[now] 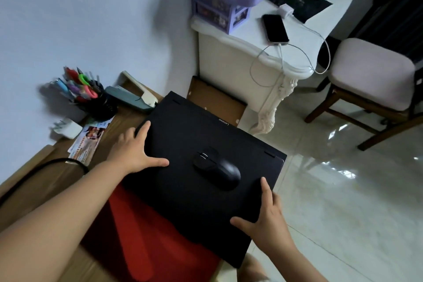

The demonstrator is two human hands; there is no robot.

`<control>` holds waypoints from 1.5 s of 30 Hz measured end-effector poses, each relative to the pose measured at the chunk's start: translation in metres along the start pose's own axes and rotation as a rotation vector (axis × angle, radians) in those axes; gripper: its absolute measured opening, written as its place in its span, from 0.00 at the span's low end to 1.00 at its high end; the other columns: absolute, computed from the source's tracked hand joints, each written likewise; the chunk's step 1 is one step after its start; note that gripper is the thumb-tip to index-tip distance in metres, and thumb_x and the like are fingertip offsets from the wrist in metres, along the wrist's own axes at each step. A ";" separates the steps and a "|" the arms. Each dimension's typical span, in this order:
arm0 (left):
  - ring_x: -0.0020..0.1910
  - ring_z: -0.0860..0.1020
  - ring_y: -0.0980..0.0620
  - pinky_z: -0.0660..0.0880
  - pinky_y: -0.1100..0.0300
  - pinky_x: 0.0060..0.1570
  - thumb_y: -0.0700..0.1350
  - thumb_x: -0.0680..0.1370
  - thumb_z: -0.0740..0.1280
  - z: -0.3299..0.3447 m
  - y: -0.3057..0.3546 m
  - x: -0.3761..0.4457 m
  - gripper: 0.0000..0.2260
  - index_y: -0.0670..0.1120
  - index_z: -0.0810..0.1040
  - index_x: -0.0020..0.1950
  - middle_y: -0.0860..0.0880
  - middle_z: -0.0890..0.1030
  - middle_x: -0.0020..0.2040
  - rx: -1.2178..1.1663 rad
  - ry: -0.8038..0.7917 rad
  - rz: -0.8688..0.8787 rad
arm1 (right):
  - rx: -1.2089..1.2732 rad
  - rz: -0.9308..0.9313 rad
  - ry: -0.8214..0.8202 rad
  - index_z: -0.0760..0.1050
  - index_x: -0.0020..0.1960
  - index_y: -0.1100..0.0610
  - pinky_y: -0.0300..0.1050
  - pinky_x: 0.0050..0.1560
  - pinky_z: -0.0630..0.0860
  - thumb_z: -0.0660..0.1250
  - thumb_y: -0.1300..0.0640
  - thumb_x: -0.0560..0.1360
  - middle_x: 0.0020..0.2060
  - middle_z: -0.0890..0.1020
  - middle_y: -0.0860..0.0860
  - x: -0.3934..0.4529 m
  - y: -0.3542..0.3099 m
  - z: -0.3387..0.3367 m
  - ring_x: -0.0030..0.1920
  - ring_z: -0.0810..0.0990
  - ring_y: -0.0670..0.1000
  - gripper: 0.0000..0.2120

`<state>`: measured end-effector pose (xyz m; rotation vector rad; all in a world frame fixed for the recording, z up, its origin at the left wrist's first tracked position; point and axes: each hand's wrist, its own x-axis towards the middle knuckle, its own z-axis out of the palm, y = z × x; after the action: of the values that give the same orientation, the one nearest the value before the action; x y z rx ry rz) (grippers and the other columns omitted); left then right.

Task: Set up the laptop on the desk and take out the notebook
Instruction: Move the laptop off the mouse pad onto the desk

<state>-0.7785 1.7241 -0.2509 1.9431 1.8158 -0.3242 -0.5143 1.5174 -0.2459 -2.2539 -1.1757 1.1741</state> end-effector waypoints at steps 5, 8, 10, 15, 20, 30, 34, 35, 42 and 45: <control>0.70 0.54 0.40 0.60 0.43 0.67 0.70 0.56 0.72 -0.003 -0.001 0.004 0.57 0.59 0.39 0.73 0.41 0.56 0.72 -0.013 -0.034 0.016 | 0.128 0.056 -0.035 0.41 0.73 0.40 0.39 0.56 0.67 0.79 0.53 0.58 0.56 0.60 0.49 0.006 -0.012 0.001 0.55 0.68 0.49 0.58; 0.69 0.55 0.40 0.62 0.44 0.66 0.70 0.54 0.72 -0.005 -0.001 0.005 0.58 0.60 0.38 0.72 0.41 0.57 0.71 -0.021 -0.040 0.017 | 0.213 0.074 -0.033 0.43 0.73 0.40 0.38 0.55 0.66 0.80 0.58 0.58 0.56 0.60 0.51 0.007 -0.019 -0.001 0.51 0.66 0.48 0.58; 0.69 0.56 0.40 0.62 0.44 0.65 0.70 0.53 0.72 -0.007 0.001 0.006 0.59 0.61 0.37 0.72 0.41 0.58 0.69 -0.045 -0.045 0.009 | 0.273 0.096 -0.027 0.44 0.72 0.39 0.40 0.55 0.67 0.80 0.61 0.58 0.56 0.60 0.51 0.006 -0.022 0.001 0.52 0.66 0.48 0.58; 0.68 0.58 0.41 0.63 0.43 0.65 0.67 0.52 0.75 -0.009 0.000 0.002 0.60 0.62 0.39 0.72 0.43 0.59 0.67 -0.161 -0.056 -0.016 | 0.312 0.102 -0.008 0.44 0.73 0.41 0.45 0.62 0.67 0.79 0.63 0.59 0.56 0.60 0.52 0.006 -0.022 -0.002 0.53 0.65 0.49 0.58; 0.69 0.58 0.42 0.62 0.43 0.66 0.67 0.52 0.75 -0.010 -0.004 -0.015 0.59 0.62 0.40 0.72 0.44 0.59 0.68 -0.245 -0.046 -0.051 | 0.253 0.027 -0.044 0.43 0.73 0.42 0.44 0.60 0.66 0.79 0.61 0.60 0.59 0.60 0.52 0.003 -0.027 -0.025 0.55 0.64 0.48 0.57; 0.70 0.58 0.41 0.61 0.44 0.66 0.71 0.48 0.72 0.005 -0.024 -0.103 0.61 0.61 0.42 0.73 0.41 0.60 0.68 -0.434 0.108 -0.228 | 0.024 -0.162 -0.138 0.42 0.73 0.39 0.42 0.58 0.68 0.80 0.58 0.58 0.57 0.60 0.50 -0.010 -0.039 -0.056 0.56 0.65 0.49 0.59; 0.69 0.58 0.41 0.63 0.42 0.66 0.71 0.48 0.73 0.020 -0.048 -0.153 0.62 0.60 0.42 0.73 0.41 0.60 0.68 -0.552 0.168 -0.343 | -0.067 -0.258 -0.222 0.39 0.72 0.37 0.46 0.63 0.68 0.80 0.57 0.58 0.60 0.59 0.50 -0.015 -0.049 -0.050 0.61 0.64 0.51 0.60; 0.69 0.58 0.41 0.63 0.42 0.66 0.69 0.49 0.74 0.024 -0.055 -0.167 0.62 0.60 0.41 0.73 0.41 0.60 0.68 -0.578 0.189 -0.384 | -0.097 -0.285 -0.259 0.38 0.71 0.36 0.48 0.64 0.68 0.80 0.57 0.58 0.60 0.58 0.50 -0.017 -0.053 -0.045 0.62 0.64 0.52 0.60; 0.68 0.59 0.41 0.65 0.41 0.64 0.61 0.53 0.79 0.067 -0.106 -0.280 0.59 0.60 0.43 0.73 0.42 0.59 0.67 -0.793 0.336 -0.661 | -0.271 -0.458 -0.518 0.35 0.69 0.33 0.52 0.65 0.69 0.80 0.54 0.57 0.56 0.58 0.47 -0.035 -0.091 0.010 0.59 0.63 0.50 0.63; 0.68 0.59 0.41 0.63 0.40 0.64 0.54 0.55 0.81 0.088 -0.124 -0.332 0.58 0.60 0.45 0.74 0.42 0.55 0.70 -0.925 0.430 -0.800 | -0.334 -0.581 -0.621 0.35 0.66 0.31 0.45 0.61 0.66 0.80 0.55 0.56 0.56 0.59 0.49 -0.052 -0.105 0.051 0.61 0.65 0.52 0.62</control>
<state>-0.9222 1.3934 -0.1924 0.6391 2.3382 0.6502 -0.6257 1.5354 -0.1854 -1.5521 -2.2119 1.5374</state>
